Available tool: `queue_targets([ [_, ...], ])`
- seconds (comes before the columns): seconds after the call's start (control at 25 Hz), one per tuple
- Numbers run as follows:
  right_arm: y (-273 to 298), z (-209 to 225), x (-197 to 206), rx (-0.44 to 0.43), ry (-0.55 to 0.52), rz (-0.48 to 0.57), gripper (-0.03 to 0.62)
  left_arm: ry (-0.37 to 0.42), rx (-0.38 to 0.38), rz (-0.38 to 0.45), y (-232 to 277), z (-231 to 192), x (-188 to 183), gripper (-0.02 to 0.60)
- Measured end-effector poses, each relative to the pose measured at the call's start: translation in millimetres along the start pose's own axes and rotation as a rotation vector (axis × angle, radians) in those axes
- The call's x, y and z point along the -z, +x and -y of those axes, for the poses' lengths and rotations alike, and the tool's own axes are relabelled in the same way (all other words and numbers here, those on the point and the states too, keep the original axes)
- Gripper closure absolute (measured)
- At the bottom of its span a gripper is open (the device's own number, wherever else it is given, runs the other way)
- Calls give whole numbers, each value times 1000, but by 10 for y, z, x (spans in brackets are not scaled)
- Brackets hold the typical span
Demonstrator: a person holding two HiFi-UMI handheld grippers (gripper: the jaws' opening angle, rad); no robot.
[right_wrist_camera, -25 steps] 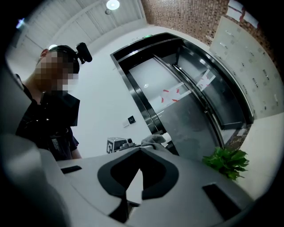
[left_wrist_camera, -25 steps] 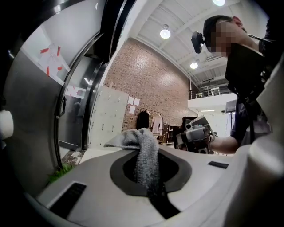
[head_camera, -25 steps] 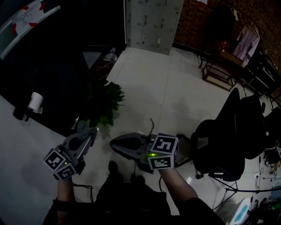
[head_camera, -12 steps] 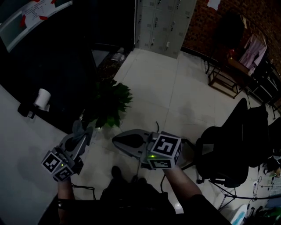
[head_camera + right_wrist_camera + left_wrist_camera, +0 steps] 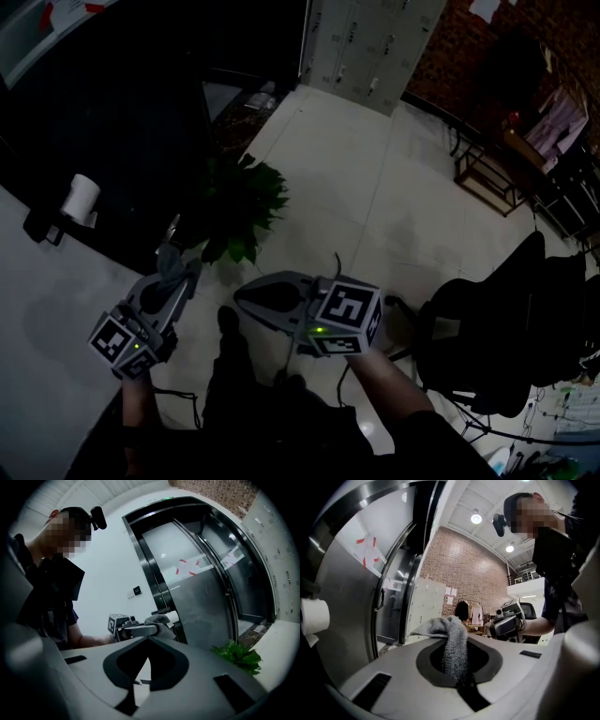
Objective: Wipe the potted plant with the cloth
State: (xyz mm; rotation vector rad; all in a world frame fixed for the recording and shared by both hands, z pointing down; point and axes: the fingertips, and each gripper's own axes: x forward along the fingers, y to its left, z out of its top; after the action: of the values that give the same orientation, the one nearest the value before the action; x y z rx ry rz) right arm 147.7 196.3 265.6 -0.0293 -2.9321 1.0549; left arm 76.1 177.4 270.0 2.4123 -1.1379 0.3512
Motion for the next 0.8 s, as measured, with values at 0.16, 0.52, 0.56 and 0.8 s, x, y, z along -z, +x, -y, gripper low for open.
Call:
queue_targets([
  [0.16, 409, 554, -148, 48, 0, -16, 592, -47, 34, 37, 89, -634, -7, 568],
  [0.52, 1429, 1791, -416, 128, 74, 45, 592, -54, 170, -42, 556, -2050, 63, 568],
  [0.56, 1503, 1857, -435, 123, 77, 48, 592, -58, 170, -41, 605, -2134, 55, 568],
  [0.8, 1707, 2270, -518, 118, 74, 24, 592, -100, 148, -56, 888, -2517, 213, 568],
])
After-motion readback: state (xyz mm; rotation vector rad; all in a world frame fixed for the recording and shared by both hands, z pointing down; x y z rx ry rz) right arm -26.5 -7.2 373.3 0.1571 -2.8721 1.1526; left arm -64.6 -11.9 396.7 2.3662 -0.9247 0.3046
